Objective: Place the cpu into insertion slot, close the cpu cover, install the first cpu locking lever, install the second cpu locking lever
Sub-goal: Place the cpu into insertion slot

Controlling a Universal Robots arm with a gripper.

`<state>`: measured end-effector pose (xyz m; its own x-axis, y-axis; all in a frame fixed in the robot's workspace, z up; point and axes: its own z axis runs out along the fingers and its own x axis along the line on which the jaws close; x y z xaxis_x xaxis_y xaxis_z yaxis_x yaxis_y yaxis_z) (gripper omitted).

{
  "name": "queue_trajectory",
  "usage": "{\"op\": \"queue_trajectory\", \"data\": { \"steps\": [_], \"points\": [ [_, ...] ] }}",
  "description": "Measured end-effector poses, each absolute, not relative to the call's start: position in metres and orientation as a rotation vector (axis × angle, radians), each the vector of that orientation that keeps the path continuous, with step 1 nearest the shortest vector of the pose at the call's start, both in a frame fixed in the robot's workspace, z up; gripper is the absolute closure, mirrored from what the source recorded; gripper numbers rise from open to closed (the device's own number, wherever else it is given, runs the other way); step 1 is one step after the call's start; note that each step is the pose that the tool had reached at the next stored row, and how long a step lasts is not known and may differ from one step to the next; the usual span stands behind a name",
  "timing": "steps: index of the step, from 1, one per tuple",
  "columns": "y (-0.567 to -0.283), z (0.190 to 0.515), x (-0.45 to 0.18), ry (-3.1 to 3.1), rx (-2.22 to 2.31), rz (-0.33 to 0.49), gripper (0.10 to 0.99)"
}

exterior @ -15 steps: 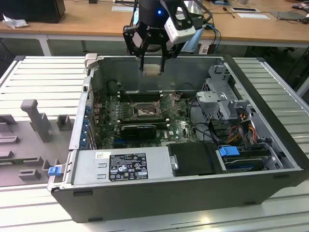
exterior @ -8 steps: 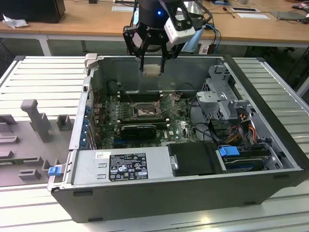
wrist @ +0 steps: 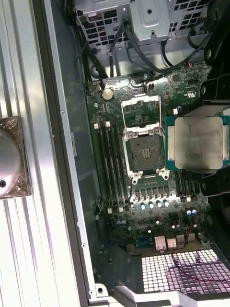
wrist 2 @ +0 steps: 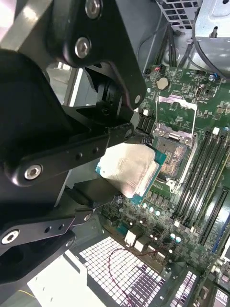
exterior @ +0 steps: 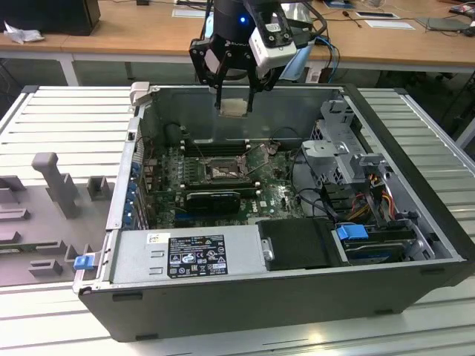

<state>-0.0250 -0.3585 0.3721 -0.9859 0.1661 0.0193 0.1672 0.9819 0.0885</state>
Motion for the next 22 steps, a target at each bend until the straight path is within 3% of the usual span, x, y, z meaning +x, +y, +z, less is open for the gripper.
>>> {"op": "queue_trajectory", "data": {
  "steps": [22],
  "points": [
    [-0.3585,0.3720,-0.0250,-3.102,-0.432,-0.142,0.557]
  ]
}}
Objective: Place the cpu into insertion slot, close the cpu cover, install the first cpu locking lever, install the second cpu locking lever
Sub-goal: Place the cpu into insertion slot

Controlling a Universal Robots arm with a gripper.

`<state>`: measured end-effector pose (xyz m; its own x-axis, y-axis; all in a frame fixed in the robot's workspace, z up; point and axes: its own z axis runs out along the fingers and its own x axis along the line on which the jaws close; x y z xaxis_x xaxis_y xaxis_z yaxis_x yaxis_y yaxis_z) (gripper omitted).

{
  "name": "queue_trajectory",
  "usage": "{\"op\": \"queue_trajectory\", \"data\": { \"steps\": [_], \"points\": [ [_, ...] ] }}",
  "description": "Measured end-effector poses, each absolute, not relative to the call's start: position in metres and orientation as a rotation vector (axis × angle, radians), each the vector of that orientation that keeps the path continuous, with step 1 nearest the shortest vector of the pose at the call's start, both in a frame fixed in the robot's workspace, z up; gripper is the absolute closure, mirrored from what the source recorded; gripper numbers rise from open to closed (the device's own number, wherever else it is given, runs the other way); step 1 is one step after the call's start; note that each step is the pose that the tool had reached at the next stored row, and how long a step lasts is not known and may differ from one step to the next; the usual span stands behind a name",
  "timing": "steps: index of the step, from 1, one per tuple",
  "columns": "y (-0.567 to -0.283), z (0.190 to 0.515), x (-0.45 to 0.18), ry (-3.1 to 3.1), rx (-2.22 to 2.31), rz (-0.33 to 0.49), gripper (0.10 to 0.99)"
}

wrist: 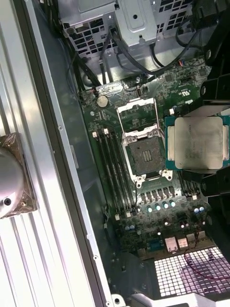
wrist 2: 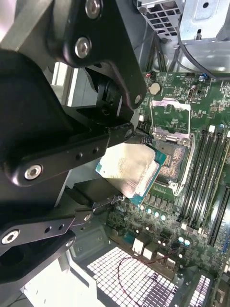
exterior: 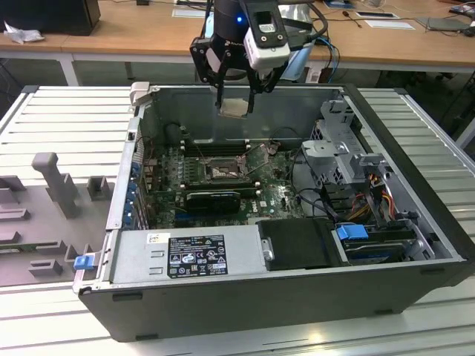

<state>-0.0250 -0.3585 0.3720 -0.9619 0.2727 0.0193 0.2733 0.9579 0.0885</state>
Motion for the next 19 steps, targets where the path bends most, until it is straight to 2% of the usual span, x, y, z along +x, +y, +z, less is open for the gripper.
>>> {"op": "queue_trajectory", "data": {
  "steps": [19],
  "points": [
    [-0.3585,0.3718,-0.0250,-3.081,-0.585,-0.142,0.557]
  ]
}}
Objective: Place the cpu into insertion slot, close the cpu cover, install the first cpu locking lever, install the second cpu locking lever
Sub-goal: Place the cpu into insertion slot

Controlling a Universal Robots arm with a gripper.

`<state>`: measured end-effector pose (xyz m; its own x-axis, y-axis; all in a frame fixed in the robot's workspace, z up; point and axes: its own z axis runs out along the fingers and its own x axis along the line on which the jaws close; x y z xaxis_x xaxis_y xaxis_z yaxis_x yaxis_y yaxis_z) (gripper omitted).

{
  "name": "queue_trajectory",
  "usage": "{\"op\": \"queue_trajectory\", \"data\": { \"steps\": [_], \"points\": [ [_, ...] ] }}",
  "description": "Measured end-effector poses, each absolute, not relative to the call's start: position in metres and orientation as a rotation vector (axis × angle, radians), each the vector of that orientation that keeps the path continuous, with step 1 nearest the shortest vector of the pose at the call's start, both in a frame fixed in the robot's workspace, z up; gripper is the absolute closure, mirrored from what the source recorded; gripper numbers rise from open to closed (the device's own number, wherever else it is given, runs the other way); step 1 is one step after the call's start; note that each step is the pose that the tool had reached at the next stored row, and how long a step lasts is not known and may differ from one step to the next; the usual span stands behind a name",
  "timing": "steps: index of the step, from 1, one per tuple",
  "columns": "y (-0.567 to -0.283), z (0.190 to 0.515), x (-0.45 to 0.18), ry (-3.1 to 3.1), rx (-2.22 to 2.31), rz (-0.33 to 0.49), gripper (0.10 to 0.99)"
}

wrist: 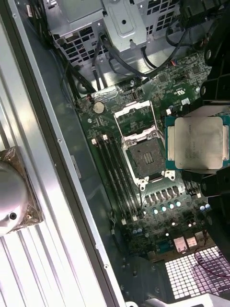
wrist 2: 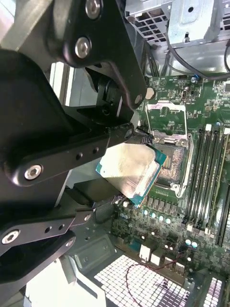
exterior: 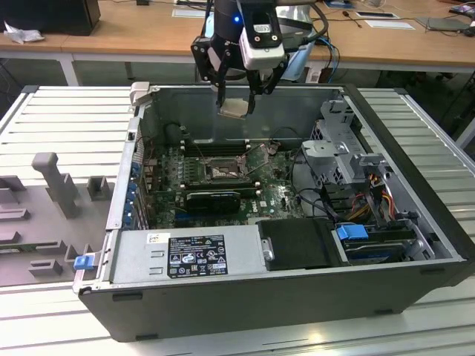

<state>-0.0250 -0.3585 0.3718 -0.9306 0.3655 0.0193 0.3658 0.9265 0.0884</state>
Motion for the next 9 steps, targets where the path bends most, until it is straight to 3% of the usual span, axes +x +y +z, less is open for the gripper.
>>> {"op": "queue_trajectory", "data": {
  "steps": [9],
  "points": [
    [-0.3585,0.3676,-0.0250,-3.055,-0.724,-0.142,0.557]
  ]
}}
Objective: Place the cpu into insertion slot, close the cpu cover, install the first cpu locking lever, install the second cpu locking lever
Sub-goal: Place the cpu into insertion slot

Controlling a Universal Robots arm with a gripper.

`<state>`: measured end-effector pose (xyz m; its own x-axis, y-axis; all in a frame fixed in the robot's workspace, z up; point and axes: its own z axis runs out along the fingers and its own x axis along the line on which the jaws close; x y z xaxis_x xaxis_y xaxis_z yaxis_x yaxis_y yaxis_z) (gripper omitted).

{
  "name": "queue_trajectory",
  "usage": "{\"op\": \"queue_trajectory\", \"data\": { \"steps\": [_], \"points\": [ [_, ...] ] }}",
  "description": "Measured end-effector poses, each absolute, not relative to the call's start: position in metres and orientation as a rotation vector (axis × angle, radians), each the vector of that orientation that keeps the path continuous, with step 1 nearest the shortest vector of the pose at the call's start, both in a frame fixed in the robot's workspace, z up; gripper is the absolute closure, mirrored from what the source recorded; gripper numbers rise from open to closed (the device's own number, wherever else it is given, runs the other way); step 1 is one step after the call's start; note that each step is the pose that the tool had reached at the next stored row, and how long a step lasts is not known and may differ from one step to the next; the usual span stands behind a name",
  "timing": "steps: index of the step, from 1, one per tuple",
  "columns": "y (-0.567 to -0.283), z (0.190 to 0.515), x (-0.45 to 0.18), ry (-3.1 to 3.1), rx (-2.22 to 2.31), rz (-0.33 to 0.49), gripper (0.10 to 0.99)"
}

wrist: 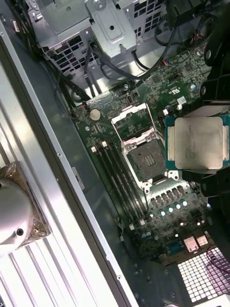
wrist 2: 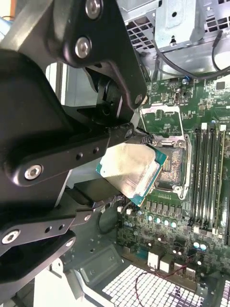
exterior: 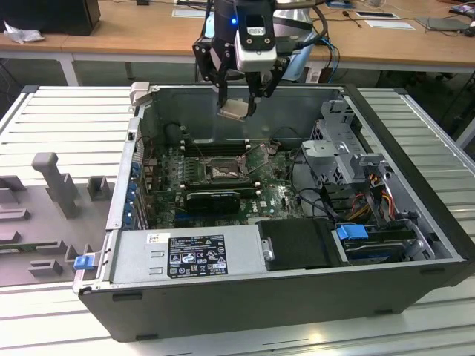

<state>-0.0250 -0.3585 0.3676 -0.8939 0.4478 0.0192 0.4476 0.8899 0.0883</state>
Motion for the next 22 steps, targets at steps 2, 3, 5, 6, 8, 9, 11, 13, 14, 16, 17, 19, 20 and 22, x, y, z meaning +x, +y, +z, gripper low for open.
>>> {"op": "queue_trajectory", "data": {
  "steps": [2,3,5,6,8,9,11,13,14,16,17,19,20,22],
  "points": [
    [-0.3585,0.3661,-0.0250,3.052,0.723,0.142,0.557],
    [-0.3585,0.3655,-0.0250,3.052,0.725,0.142,0.557],
    [-0.3585,0.3652,-0.0250,3.041,0.765,0.142,0.557],
    [-0.3585,0.3651,-0.0250,3.031,0.801,0.142,0.557],
    [-0.3585,0.3649,-0.0250,3.014,0.856,0.141,0.557],
    [-0.3585,0.3649,-0.0250,3.006,0.881,0.141,0.557],
    [-0.3585,0.3645,-0.0250,2.980,0.958,0.141,0.557],
    [-0.3585,0.3640,-0.0250,2.944,1.054,0.140,0.557],
    [-0.3585,0.3638,-0.0250,2.931,1.087,0.140,0.557],
    [-0.3585,0.3633,-0.0250,2.891,1.182,0.139,0.557],
    [-0.3585,0.3631,-0.0250,2.872,1.224,0.139,0.557],
    [-0.3585,0.3629,-0.0250,2.853,1.266,0.138,0.557],
    [-0.3585,0.3627,-0.0250,2.828,1.315,0.138,0.557],
    [-0.3585,0.3624,-0.0250,2.795,1.380,0.137,0.557]
  ]
}}
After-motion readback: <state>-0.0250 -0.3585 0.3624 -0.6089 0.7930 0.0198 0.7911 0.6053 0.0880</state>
